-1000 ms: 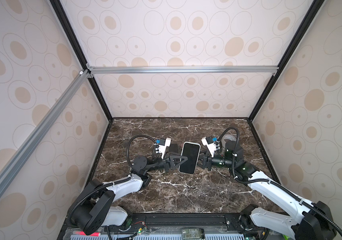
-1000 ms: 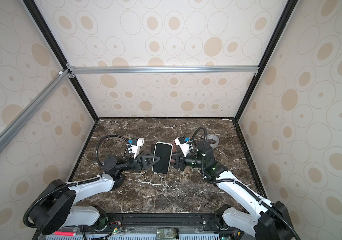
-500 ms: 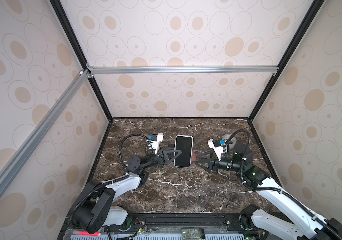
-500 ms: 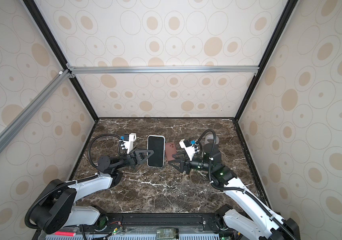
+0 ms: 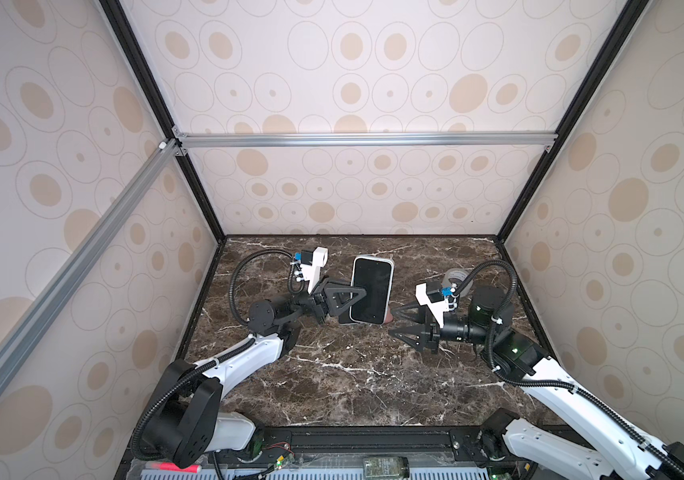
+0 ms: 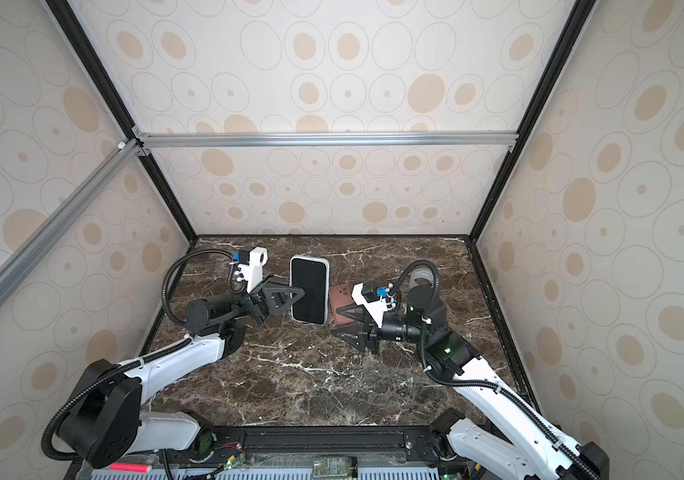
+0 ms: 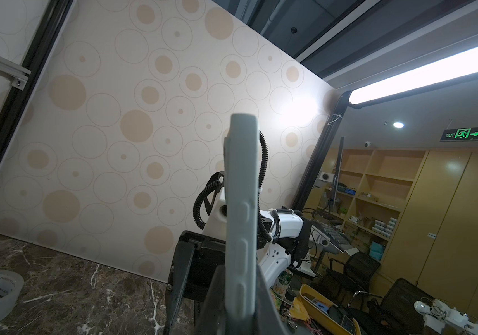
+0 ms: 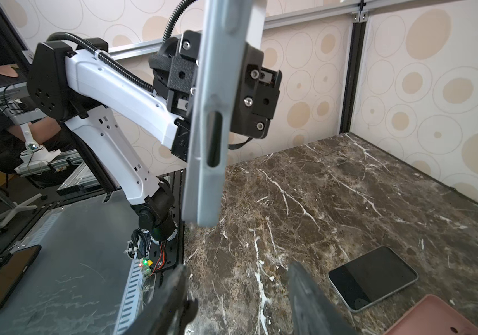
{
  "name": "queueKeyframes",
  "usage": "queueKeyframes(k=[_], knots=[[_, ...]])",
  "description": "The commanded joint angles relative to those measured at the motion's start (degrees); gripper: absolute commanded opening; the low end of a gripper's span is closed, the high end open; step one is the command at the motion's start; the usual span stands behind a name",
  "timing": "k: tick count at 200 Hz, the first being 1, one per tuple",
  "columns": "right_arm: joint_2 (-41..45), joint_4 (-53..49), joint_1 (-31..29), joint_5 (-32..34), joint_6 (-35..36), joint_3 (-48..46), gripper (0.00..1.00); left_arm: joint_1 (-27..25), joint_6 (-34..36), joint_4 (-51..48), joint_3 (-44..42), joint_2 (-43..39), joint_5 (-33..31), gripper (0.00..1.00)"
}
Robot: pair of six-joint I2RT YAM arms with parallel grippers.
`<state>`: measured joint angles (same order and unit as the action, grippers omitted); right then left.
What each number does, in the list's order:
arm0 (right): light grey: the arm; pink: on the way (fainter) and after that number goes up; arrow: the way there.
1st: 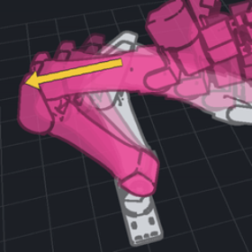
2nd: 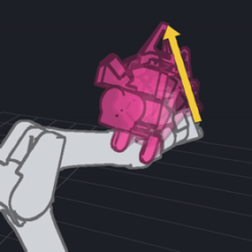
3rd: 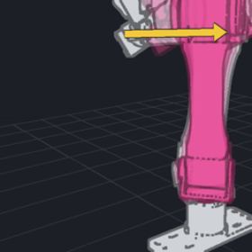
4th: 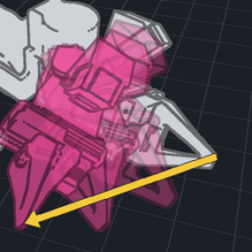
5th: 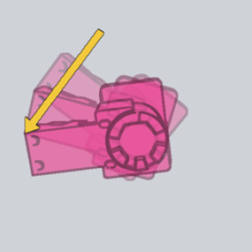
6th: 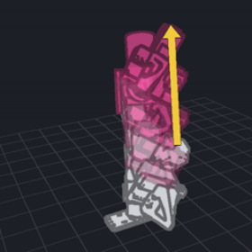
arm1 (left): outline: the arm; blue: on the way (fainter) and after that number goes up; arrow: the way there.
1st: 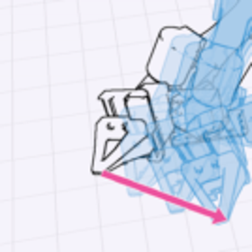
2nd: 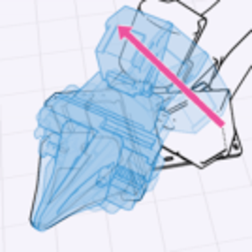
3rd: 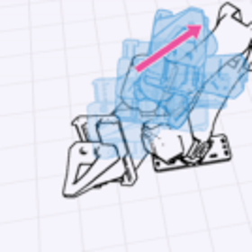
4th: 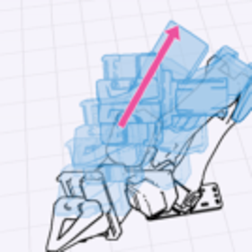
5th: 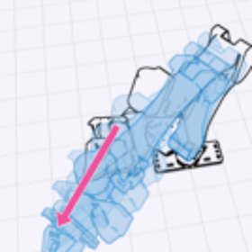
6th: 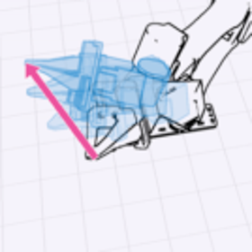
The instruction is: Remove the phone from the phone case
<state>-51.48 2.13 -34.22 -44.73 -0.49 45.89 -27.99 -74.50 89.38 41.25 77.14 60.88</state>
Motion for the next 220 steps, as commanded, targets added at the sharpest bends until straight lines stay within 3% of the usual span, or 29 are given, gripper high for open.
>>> queueKeyframes(k=[1, 119, 220], knots=[[-0.43, 1.73, -1.71, 1.37, 3.62, 3.11, 0.56, 0.00, -2.40, 9.04, 2.87, -0.50, 1.00, 0.00], [-2.99, 3.28, -2.46, 3.86, 1.91, 3.99, 0.56, -1.01, -3.08, 10.27, 1.91, -0.42, 0.99, 0.00], [-3.47, 6.54, -2.50, 9.90, -5.06, 3.78, 0.55, -2.16, -4.37, 12.67, 0.72, 0.31, 1.34, 0.00]])
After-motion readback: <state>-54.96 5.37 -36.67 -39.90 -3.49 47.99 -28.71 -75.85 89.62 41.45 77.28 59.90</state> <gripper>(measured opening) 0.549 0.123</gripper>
